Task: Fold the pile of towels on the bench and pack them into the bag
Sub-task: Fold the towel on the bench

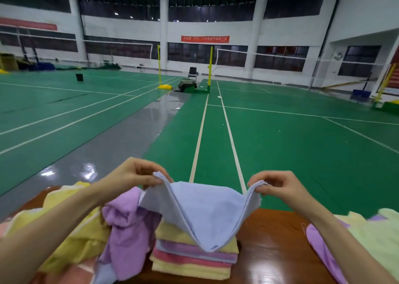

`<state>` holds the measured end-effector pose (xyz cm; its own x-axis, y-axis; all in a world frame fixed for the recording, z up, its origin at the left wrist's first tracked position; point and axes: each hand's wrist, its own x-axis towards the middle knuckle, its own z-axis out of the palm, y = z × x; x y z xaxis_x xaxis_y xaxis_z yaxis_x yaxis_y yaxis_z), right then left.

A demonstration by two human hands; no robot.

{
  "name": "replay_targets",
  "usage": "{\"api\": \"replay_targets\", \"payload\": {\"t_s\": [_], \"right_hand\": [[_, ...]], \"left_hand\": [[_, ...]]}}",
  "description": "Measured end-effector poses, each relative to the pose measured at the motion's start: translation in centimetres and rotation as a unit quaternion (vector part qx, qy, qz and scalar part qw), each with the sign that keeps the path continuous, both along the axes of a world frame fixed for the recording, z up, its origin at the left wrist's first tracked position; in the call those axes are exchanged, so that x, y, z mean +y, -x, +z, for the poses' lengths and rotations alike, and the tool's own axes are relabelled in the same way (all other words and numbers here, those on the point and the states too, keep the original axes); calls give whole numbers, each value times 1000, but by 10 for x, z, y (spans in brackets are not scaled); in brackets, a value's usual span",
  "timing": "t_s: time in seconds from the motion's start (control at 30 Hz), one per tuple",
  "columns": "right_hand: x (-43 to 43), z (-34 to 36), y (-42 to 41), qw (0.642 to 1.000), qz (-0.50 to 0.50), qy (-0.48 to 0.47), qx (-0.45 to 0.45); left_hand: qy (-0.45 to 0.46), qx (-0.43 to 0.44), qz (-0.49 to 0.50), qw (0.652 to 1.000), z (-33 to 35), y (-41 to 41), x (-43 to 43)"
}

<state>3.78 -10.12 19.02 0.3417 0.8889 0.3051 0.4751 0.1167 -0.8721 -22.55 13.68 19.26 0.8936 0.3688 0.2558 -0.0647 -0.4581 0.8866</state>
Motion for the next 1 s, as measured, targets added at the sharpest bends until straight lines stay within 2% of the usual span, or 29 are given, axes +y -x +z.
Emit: {"api": "replay_targets", "payload": {"t_s": [0.17,0.3,0.43,0.6,0.73,0.83,1.0], "right_hand": [[44,23,29,994,99,-9,-43],[69,32,42,990,114,-39,-75],[79,31,40,990,129,-43,-30],[85,26,40,990,128,-52,-2],[94,22,39,993,103,-50,12],[98,25,36,991,130,-14,-1],[104,39,33,988,150,24,-34]], "left_hand": [[39,-29,-73,996,12,-43,-22],[65,-70,-86,992,4,-64,-30],[110,-112,-66,985,-8,-73,-28],[192,-141,-96,966,-15,-81,-29],[256,-193,-41,946,-16,-89,-38],[323,-214,14,922,-15,-94,-41],[352,-187,58,915,-1,-97,-31]]}}
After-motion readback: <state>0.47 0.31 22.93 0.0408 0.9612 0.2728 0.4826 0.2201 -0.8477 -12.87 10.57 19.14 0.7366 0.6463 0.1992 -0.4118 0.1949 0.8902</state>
